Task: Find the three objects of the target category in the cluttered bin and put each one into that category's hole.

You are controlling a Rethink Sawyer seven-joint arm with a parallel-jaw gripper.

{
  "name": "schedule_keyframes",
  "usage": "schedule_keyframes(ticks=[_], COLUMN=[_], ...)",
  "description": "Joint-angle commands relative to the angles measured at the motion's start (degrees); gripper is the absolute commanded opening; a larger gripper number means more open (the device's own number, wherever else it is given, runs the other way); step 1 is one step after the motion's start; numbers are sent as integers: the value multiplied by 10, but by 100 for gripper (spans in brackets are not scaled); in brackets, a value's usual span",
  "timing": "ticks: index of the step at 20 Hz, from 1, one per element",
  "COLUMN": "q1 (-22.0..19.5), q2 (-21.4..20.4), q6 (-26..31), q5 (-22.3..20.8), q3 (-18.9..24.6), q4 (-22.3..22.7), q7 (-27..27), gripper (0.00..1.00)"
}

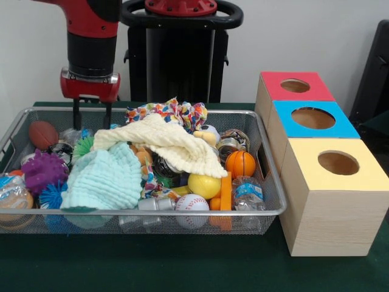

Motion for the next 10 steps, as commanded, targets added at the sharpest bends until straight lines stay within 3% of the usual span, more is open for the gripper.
schedule_keyframes(ticks=[1,10], q1=[-3,-21], q2=[33,43], q6=[-40,-34], q5=[-48,-62], q3=[17,26], q4=[-19,-31], q7=[20,13], gripper=[100,100])
